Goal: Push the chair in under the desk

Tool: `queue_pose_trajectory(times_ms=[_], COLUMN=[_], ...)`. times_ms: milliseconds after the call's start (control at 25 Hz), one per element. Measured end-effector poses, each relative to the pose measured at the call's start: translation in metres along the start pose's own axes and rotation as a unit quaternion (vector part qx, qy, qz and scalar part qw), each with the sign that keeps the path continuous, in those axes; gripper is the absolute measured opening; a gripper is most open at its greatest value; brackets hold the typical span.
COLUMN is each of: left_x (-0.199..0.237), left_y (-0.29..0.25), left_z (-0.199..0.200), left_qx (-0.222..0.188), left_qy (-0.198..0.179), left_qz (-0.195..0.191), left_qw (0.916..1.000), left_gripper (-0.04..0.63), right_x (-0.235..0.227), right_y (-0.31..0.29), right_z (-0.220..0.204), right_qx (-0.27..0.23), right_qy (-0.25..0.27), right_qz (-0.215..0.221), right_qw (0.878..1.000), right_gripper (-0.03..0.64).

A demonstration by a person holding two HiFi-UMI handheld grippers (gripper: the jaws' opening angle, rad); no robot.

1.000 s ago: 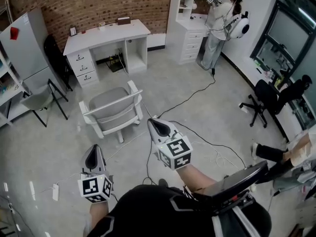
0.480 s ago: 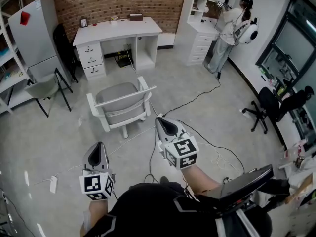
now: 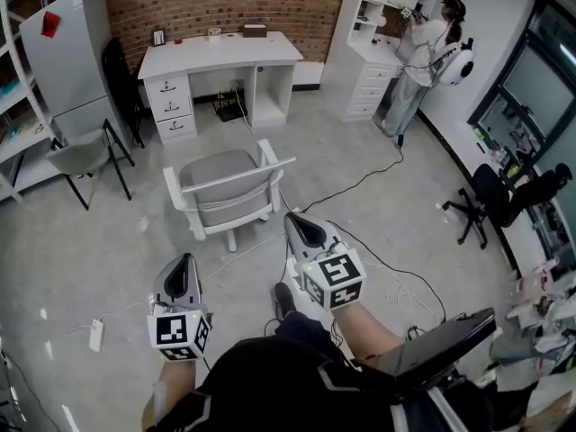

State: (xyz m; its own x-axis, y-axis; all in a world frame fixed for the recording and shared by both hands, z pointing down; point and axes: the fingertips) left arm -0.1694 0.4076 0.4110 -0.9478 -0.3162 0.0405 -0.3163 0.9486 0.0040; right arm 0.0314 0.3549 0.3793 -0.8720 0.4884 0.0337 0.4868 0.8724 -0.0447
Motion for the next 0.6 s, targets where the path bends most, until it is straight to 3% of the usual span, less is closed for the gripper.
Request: queue_pose_trajectory(times_ms=[600], left_x=[0.014], left_y=[-0.091], left_z=[-0.011], left_qx=[0.027], left_qy=[-0.005], left_qz=[0.038], left_qw=[0.9989], left_gripper=[0.008], right_x=[-0.066], right_y=[-0.092], right_z=[-0.018], right_qx=[0.008], right_qy=[-0.011], right_qz=[0.05], right_qw=[0.999], right_gripper=[0.011])
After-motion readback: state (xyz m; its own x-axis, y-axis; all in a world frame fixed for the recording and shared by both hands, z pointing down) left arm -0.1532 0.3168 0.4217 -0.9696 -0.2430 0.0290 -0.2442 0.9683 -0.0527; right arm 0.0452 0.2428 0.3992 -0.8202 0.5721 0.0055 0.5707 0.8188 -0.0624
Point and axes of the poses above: the fingertips, and each gripper's own axes: y backward along the fingers, x to its left, z out of its top, and after that the axes turned 8 degrees about -x, right-handed
